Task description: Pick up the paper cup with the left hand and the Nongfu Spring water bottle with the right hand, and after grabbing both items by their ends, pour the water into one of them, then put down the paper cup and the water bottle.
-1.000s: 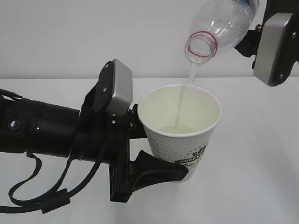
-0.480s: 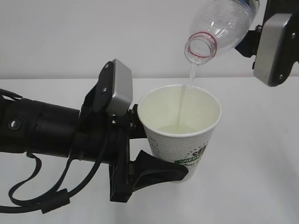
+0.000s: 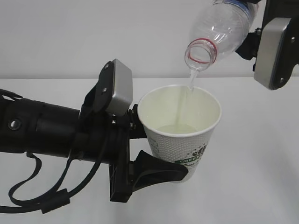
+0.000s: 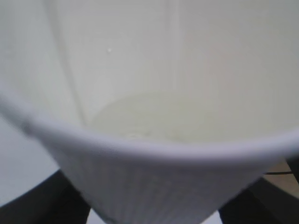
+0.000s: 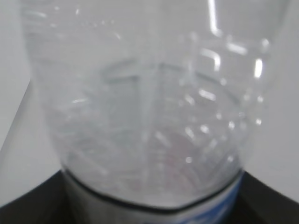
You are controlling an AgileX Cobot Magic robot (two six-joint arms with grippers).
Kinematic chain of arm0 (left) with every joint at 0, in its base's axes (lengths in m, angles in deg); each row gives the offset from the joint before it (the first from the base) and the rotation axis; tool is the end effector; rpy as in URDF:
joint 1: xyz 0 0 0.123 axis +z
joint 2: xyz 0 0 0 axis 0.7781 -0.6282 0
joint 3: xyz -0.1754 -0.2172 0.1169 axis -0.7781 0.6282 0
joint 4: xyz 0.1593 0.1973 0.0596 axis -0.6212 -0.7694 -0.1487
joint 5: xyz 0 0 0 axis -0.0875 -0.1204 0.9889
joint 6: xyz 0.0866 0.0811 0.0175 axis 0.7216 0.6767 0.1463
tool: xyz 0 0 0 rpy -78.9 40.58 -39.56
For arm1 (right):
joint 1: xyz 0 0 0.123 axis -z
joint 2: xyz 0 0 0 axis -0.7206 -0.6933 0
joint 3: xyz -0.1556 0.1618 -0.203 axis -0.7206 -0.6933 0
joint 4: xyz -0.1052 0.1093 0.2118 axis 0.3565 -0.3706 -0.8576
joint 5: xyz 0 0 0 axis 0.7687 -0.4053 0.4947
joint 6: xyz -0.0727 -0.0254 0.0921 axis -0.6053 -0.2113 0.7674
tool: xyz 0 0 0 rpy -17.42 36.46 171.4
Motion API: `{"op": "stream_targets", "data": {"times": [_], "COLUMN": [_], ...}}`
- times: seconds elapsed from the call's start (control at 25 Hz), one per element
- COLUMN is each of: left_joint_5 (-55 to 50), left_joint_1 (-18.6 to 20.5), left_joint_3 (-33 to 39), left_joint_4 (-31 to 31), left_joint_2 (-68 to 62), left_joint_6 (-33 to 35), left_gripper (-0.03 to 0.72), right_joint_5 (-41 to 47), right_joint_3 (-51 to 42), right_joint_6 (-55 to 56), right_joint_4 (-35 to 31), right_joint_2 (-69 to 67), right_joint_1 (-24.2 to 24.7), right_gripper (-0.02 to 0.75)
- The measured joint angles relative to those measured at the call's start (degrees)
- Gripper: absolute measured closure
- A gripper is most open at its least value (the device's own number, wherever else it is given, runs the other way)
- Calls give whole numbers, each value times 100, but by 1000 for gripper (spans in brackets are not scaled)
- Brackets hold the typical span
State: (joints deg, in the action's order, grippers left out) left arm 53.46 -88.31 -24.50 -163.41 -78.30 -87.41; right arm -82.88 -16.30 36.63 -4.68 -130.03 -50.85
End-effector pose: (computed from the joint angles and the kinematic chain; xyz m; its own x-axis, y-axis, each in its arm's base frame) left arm 0.2144 -0.2662 0.2079 -0.0605 0.3523 -0.9339 0.9942 0.1050 -0.0248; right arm 0.3137 0.1066 0.3244 0.7316 -0.6782 0.0692 0.0005 -0.1010 -0.9949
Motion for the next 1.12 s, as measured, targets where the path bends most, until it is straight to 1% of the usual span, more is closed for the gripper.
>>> {"op": "stream_targets", "data": {"times": [1.12], "left_joint_5": [-13], "left_joint_1": [0], "left_joint_3": [0], "left_joint_4": [-57], "left_joint_2": [0], "left_joint_6": [0], "left_gripper": [145], "right_joint_5": [0], "right_joint_3": [0], "right_joint_6": [0], "right_joint_4": [9], "right_joint_2": [0], "right_joint_1": [0], "right_gripper": [253]}}
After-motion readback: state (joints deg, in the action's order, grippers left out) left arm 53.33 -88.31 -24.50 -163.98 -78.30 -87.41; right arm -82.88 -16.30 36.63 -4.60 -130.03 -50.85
